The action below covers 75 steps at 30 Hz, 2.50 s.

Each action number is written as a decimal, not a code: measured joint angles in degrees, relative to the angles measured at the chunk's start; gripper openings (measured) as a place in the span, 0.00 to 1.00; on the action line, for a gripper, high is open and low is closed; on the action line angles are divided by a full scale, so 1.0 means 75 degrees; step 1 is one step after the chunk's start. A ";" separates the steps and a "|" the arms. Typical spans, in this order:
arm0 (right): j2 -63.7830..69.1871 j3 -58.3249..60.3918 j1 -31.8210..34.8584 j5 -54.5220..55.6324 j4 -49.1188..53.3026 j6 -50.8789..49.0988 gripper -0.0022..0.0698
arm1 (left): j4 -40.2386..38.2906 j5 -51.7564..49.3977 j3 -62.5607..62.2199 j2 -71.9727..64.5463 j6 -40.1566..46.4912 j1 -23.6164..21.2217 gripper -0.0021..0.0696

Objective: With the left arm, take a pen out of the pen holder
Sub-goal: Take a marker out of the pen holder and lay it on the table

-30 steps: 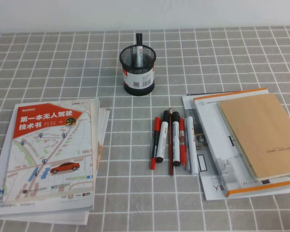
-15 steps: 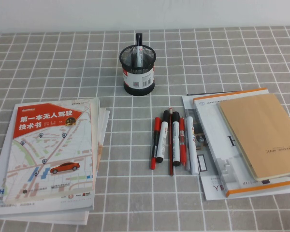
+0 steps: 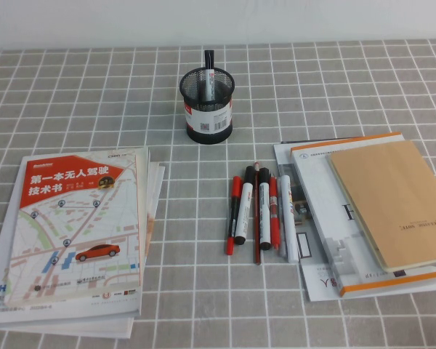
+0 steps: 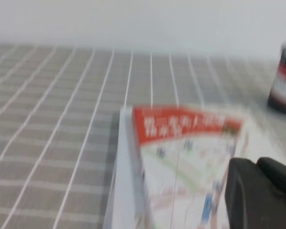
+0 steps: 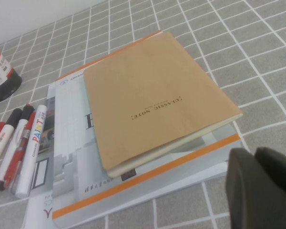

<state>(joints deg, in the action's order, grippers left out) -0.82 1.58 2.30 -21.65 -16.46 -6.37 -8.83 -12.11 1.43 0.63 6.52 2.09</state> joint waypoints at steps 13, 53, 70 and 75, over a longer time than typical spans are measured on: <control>0.0000 0.0000 0.0000 0.0000 0.0000 0.0000 0.01 | -0.0601 0.2510 0.0000 0.0000 -0.2117 0.0000 0.03; 0.0000 0.0000 0.0000 0.0000 0.0000 0.0000 0.01 | -0.0730 0.0027 -0.7365 -0.9641 0.0644 0.2580 0.03; 0.0000 0.0000 0.0000 0.0000 0.0000 0.0000 0.01 | -0.1281 -0.0663 -1.1988 -1.3934 0.0729 0.2778 0.68; 0.0000 0.0000 0.0000 0.0000 0.0000 0.0000 0.01 | -0.1945 -0.0987 -1.3259 -1.5000 0.0768 0.2778 0.70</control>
<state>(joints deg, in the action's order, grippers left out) -0.82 1.58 2.30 -21.65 -16.46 -6.37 -23.42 -19.51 -98.01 -111.87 12.28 22.92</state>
